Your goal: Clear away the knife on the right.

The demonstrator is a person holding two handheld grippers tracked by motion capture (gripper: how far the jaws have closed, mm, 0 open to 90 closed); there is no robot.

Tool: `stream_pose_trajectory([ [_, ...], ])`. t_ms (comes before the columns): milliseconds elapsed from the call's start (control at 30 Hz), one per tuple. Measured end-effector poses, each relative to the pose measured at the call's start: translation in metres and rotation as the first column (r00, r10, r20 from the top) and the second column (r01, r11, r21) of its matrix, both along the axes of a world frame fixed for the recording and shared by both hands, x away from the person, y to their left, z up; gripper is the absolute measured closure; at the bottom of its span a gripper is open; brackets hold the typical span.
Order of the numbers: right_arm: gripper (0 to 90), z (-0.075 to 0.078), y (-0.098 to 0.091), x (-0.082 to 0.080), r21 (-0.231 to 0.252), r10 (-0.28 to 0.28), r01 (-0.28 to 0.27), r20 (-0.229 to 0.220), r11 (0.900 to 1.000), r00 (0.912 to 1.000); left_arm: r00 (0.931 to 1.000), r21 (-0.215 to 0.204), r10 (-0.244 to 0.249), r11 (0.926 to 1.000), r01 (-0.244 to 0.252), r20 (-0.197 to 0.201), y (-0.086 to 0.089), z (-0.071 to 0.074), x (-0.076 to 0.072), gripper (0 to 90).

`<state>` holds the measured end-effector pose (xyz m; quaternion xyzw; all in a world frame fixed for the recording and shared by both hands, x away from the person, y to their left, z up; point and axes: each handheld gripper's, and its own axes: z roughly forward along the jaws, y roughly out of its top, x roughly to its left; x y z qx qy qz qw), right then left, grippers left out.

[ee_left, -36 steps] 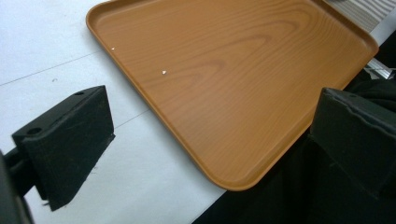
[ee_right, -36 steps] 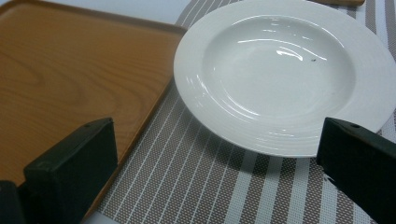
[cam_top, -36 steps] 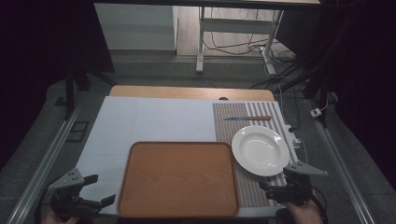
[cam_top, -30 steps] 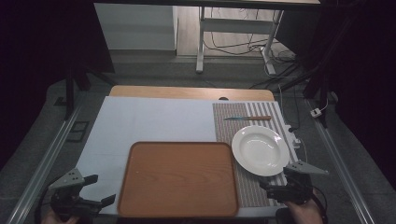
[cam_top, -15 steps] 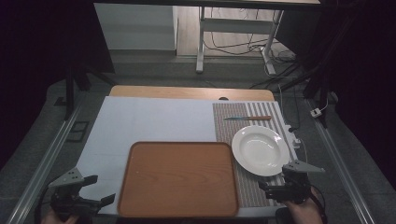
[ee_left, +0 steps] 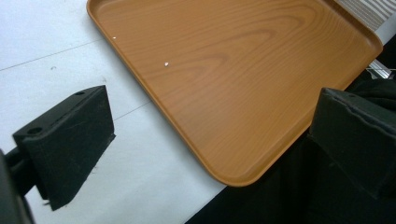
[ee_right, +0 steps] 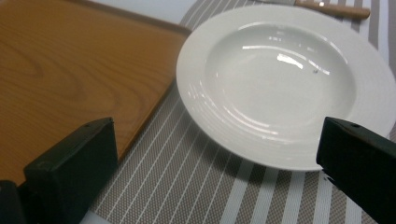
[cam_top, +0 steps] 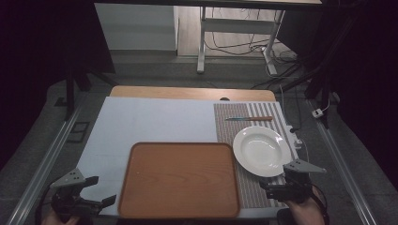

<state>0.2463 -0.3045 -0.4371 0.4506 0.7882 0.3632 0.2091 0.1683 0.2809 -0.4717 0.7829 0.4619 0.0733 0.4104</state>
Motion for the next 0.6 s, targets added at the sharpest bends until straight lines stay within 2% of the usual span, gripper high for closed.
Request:
stream_pose_trajectory([
  [333,0.0,-0.002,0.002,0.007,0.020,0.040,-0.040,0.011,0.9990,0.9991,1.0000,0.001,-0.001,1.0000,0.001,-0.003,0.000,0.000,0.000,0.0],
  [500,0.0,-0.003,0.003,0.012,0.049,0.059,-0.059,-0.002,0.9970,0.9982,1.0000,0.008,-0.001,1.0000,0.001,-0.001,-0.001,0.000,0.000,0.0],
  [600,0.0,-0.002,0.004,0.016,0.045,0.068,-0.068,-0.003,0.9967,0.9977,1.0000,0.010,-0.001,0.9999,0.001,-0.002,-0.001,0.000,0.000,0.0],
])
